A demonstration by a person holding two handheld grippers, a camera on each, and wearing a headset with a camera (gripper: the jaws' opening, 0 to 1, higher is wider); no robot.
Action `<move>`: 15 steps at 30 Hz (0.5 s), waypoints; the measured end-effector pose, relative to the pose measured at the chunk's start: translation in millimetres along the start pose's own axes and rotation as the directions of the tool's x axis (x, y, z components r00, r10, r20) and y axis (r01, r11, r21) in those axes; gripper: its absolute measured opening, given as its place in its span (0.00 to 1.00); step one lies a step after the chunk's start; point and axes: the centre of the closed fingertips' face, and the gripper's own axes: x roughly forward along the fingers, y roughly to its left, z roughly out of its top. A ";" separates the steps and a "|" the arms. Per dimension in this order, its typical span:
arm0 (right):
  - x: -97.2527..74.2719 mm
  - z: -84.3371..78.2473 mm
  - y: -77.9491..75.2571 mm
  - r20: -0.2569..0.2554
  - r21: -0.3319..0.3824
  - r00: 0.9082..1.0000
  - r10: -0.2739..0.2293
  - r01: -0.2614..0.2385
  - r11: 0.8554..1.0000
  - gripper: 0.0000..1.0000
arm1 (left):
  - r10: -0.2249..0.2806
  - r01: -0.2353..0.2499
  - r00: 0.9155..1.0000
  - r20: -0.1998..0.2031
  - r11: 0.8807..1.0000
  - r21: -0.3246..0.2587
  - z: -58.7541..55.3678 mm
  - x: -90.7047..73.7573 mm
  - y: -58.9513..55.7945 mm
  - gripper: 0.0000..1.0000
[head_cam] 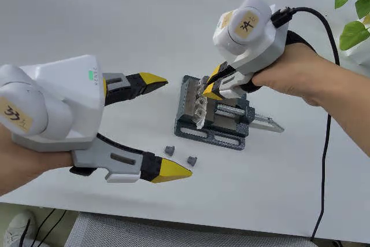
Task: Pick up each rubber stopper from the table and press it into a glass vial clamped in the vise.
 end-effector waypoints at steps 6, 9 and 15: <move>-1.3 -2.6 -0.4 0.004 0.001 1.000 -0.004 0.004 1.000 0.10 | 0.000 0.000 1.000 0.002 1.000 0.000 0.2 0.1 0.3 0.85; -7.9 -1.3 -1.1 0.025 0.014 1.000 -0.015 0.015 1.000 0.10 | 0.000 0.000 1.000 0.001 1.000 -0.001 -0.1 -0.1 0.3 0.85; -17.1 3.3 -1.3 0.071 0.023 0.997 -0.012 0.010 1.000 0.01 | -0.005 0.005 1.000 -0.004 1.000 -0.003 -2.0 0.3 -0.4 0.84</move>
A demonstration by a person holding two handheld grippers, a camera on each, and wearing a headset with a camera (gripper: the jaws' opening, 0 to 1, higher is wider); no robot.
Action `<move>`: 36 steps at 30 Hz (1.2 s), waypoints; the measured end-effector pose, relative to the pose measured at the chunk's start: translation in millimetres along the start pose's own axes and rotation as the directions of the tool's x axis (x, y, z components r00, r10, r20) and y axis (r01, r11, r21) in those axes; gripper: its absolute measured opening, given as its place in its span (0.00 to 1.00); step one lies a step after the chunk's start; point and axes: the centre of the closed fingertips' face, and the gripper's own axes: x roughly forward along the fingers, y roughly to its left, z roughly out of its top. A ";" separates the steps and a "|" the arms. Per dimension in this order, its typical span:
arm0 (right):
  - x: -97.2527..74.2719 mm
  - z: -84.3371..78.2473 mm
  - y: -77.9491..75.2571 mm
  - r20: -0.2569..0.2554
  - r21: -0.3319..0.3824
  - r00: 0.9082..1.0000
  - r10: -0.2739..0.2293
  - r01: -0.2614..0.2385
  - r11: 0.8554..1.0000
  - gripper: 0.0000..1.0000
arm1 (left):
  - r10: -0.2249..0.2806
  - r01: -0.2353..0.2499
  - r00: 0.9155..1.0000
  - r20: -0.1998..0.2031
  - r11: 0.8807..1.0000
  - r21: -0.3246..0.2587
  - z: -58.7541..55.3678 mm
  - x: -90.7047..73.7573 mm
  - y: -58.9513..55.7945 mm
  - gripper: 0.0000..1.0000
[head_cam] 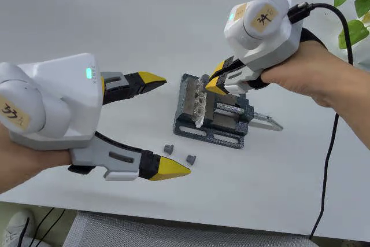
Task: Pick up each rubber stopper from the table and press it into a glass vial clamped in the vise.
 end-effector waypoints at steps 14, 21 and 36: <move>6.2 -1.3 3.1 -0.008 -0.003 1.000 0.018 -0.018 1.000 0.00 | -0.002 0.002 1.000 -0.001 1.000 -0.001 -0.4 0.4 -0.3 0.84; 12.8 -3.4 1.3 -0.016 -0.007 1.000 0.018 -0.018 1.000 0.00 | -0.001 0.001 1.000 0.000 1.000 -0.004 -1.1 -0.2 -0.2 0.83; 13.1 -1.8 1.2 -0.046 -0.008 0.998 0.033 -0.034 0.999 0.00 | 0.000 0.000 1.000 0.008 1.000 -0.010 -0.2 1.2 2.3 0.83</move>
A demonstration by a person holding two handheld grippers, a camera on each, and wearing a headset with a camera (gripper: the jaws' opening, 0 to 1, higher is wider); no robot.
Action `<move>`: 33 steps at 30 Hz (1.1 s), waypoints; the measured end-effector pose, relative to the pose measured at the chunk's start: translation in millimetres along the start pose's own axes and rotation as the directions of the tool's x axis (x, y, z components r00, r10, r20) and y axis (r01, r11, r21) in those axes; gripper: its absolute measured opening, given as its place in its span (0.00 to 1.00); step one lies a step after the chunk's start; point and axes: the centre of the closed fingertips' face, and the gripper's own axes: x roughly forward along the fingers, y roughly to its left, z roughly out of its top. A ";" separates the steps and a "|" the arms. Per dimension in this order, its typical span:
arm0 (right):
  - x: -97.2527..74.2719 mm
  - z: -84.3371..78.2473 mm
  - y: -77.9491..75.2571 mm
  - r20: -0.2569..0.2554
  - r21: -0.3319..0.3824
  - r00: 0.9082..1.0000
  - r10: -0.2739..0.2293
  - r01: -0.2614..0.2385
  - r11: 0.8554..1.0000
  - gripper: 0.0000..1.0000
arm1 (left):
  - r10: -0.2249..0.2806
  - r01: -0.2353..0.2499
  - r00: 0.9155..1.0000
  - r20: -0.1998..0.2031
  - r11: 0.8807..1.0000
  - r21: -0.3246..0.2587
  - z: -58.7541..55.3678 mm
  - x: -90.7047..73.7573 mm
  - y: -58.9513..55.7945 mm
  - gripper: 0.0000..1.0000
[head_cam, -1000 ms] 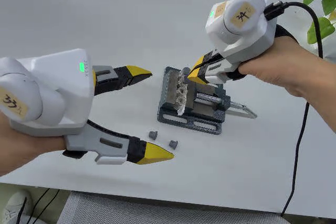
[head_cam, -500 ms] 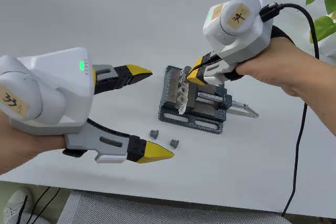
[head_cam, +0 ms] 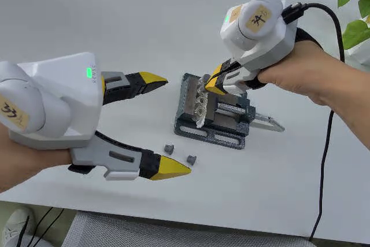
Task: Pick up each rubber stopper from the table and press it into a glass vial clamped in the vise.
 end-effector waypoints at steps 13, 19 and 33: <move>2.6 2.1 0.1 -0.052 -0.007 0.999 0.007 -0.007 1.000 0.00 | 0.003 -0.003 1.000 0.004 1.000 0.000 1.0 -0.1 2.1 0.81; 2.2 0.1 -1.1 -0.069 0.005 0.998 0.007 -0.007 1.000 0.00 | 0.004 -0.004 1.000 0.008 1.000 0.001 2.7 0.4 2.8 0.81; 4.0 -1.6 -0.6 -0.088 0.000 0.996 0.010 -0.010 1.000 0.00 | 0.012 -0.012 1.000 0.010 1.000 -0.001 3.7 -0.6 3.8 0.79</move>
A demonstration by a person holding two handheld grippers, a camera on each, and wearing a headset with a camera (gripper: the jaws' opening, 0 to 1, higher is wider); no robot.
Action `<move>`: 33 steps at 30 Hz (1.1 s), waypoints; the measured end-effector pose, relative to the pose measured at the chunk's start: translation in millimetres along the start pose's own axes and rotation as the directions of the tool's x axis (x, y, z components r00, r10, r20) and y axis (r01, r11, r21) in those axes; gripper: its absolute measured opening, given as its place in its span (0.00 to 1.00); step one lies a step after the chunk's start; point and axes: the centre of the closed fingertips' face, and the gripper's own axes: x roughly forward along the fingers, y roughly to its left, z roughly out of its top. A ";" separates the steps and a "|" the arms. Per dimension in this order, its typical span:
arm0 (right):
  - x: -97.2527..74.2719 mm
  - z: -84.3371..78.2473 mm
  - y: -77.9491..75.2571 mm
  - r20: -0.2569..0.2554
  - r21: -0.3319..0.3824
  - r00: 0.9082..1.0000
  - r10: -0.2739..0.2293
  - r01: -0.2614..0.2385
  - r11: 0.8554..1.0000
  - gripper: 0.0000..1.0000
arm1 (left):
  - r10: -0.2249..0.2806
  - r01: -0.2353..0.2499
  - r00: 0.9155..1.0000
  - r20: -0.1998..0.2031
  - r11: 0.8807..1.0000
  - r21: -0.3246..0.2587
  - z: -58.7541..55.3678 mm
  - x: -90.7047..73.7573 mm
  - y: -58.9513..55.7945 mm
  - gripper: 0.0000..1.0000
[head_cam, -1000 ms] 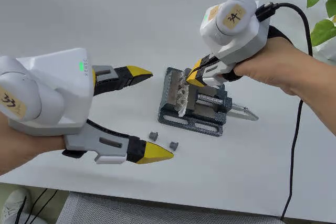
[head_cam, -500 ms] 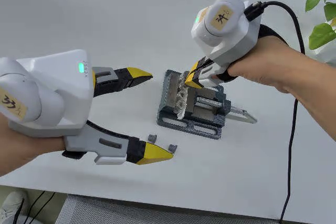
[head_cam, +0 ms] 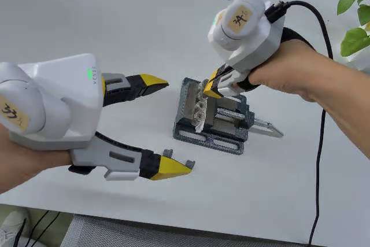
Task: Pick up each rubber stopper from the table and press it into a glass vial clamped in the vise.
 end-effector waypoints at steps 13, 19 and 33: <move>0.9 0.2 0.6 0.021 -0.023 0.998 -0.053 0.054 0.998 0.00 | -0.010 0.010 1.000 0.002 1.000 0.014 4.8 3.8 -3.4 0.79; 1.0 0.2 1.4 0.024 -0.075 0.996 -0.091 0.092 0.993 0.00 | -0.007 0.007 1.000 -0.001 1.000 0.019 5.6 2.2 -6.2 0.78; -2.0 1.9 -1.5 0.167 0.041 0.983 -0.080 0.074 0.996 0.00 | 0.012 -0.012 1.000 -0.021 1.000 0.025 6.5 -5.3 -7.8 0.77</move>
